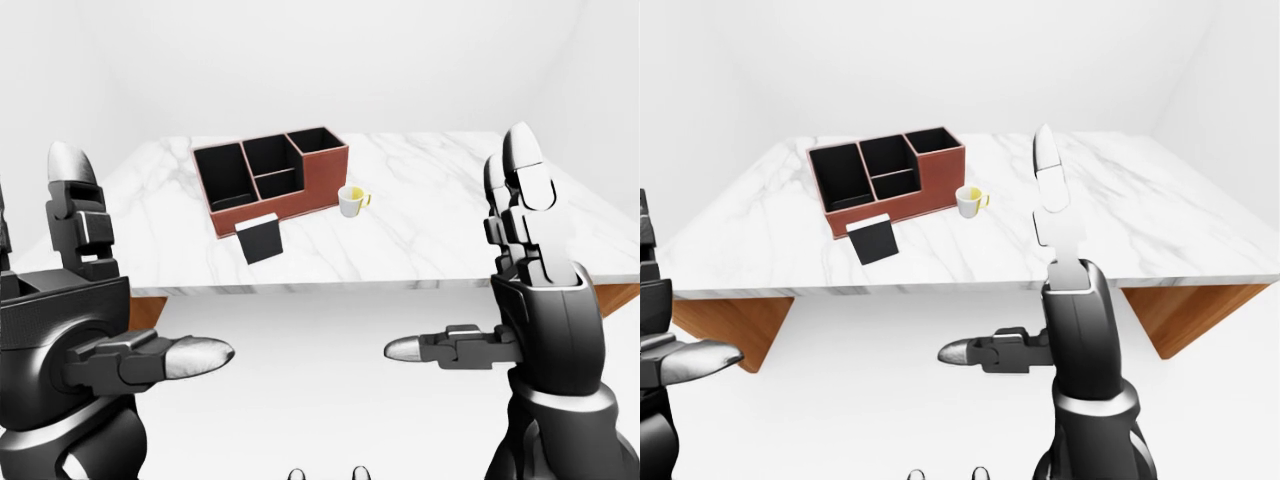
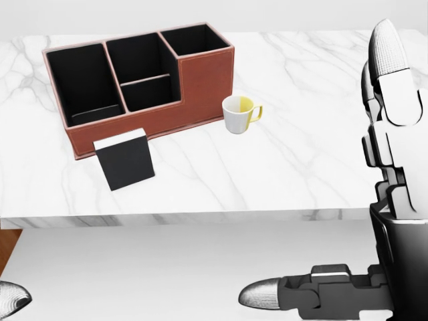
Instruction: Pick up the book and place it in the front compartment of the caddy.
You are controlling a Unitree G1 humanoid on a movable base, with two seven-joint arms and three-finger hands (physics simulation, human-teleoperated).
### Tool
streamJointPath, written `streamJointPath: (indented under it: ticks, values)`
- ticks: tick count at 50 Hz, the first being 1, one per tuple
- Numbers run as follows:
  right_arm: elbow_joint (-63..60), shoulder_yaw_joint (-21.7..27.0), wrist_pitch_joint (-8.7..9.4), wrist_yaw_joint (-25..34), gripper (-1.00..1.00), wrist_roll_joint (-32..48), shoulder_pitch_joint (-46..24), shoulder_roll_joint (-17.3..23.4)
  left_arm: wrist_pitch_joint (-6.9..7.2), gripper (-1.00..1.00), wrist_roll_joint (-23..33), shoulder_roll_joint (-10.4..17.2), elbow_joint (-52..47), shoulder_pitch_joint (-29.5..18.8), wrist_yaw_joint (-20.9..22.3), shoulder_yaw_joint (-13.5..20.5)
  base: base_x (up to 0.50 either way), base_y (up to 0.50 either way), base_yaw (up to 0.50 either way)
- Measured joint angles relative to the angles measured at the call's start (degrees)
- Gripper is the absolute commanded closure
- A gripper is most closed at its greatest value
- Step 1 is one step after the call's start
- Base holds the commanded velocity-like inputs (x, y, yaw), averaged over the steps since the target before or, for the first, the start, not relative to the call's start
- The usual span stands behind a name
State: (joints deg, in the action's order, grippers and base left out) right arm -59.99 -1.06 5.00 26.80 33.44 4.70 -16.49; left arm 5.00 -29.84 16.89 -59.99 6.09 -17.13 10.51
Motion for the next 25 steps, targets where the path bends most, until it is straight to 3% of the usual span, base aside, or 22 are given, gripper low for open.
streamJointPath:
  ticks: [5,13,25]
  values:
    - [0.00,0.92,0.00,4.39,-1.00,4.39,-0.44,-3.51,0.00,-1.00,-3.52,2.45,0.00,-0.15,-2.77,0.61,0.50,-0.24,0.00]
    - [0.00,1.73,0.00,7.35,-1.00,7.07,-0.32,-3.51,0.00,-1.00,-5.49,3.53,0.00,-0.47,-4.29,1.13,0.50,-0.23,0.00]
    - [0.00,2.44,0.00,6.78,-1.00,5.37,1.08,-3.35,0.00,-1.00,-6.01,4.13,0.00,-0.64,-5.08,0.98,0.50,-0.21,0.00]
